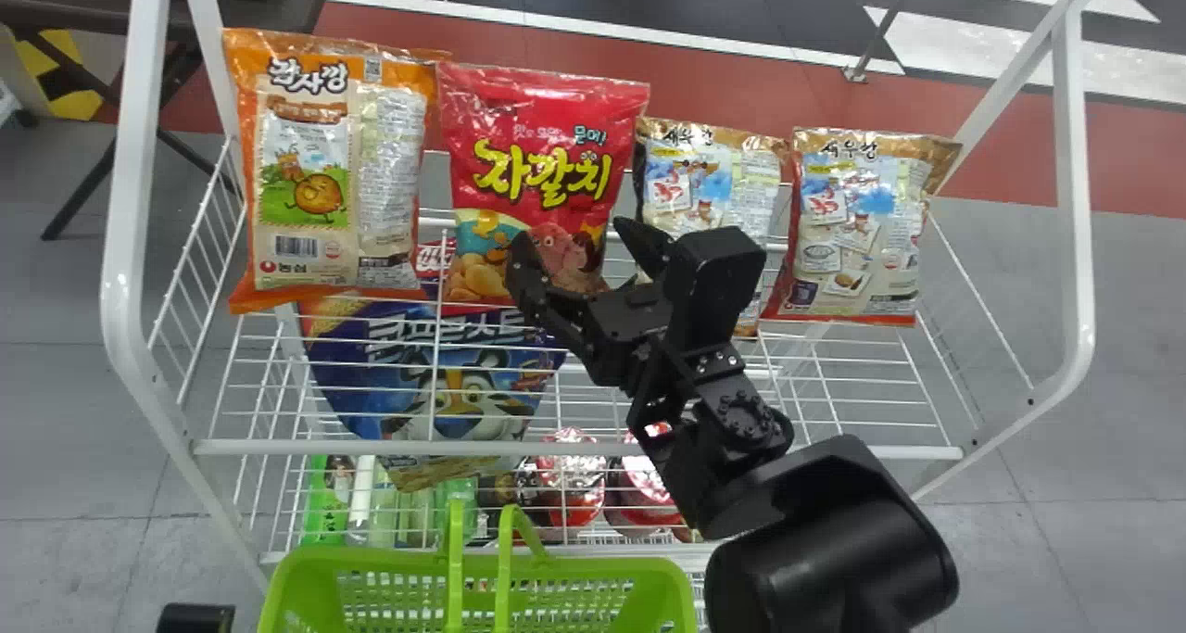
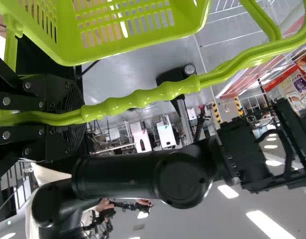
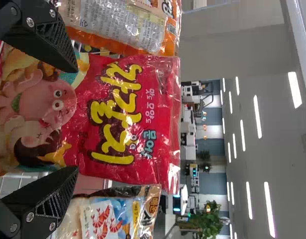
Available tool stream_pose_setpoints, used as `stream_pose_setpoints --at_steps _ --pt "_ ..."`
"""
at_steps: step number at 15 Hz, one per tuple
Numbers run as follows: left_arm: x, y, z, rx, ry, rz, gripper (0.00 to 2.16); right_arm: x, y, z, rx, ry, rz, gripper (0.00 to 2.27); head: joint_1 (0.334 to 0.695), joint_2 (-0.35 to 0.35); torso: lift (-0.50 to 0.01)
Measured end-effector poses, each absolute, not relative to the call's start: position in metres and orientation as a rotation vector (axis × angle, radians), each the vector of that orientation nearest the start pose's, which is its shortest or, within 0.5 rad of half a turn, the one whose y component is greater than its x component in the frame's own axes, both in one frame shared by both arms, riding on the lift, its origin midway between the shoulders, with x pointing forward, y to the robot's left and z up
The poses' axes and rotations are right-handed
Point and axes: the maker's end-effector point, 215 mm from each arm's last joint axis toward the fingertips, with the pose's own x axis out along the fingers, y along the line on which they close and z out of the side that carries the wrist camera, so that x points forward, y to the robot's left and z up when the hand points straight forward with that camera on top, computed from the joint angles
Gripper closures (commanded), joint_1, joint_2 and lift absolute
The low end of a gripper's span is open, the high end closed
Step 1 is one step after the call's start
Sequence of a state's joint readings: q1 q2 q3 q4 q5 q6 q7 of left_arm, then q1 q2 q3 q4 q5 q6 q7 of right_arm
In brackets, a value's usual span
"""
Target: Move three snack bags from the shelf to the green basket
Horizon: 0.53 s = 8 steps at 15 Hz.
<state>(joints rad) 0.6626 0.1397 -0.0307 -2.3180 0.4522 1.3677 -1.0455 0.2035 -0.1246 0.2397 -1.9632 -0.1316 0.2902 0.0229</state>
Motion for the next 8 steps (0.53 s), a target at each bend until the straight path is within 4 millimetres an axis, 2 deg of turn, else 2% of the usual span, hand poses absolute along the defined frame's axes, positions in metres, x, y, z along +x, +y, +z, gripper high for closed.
stream_pose_setpoints --at_steps 1,2,4,6,7,8 --pt "0.123 -0.004 -0.392 -0.894 1.092 -1.235 1.96 0.519 -0.095 -0.34 0.05 0.143 0.318 0.2 0.695 -0.183 -0.048" --pt "0.124 -0.003 -0.393 -0.892 1.093 -1.235 1.96 0.525 -0.091 -0.344 0.053 0.157 0.329 0.54 0.695 -0.176 -0.048" --pt "0.124 -0.002 -0.394 -0.889 1.095 -1.235 1.96 0.53 -0.081 -0.349 0.054 0.181 0.379 1.61 0.695 -0.157 -0.048" --pt "0.125 -0.002 -0.394 -0.886 1.096 -1.234 1.96 0.527 -0.076 -0.364 0.042 0.24 0.406 2.03 0.695 -0.141 -0.048" --pt "0.125 -0.002 -0.394 -0.885 1.095 -1.234 1.96 0.525 -0.076 -0.373 0.029 0.281 0.409 2.13 0.695 -0.14 -0.048" --pt "0.126 -0.002 -0.394 -0.884 1.095 -1.233 1.95 0.524 -0.076 -0.376 0.013 0.3 0.409 2.15 0.695 -0.14 -0.048"
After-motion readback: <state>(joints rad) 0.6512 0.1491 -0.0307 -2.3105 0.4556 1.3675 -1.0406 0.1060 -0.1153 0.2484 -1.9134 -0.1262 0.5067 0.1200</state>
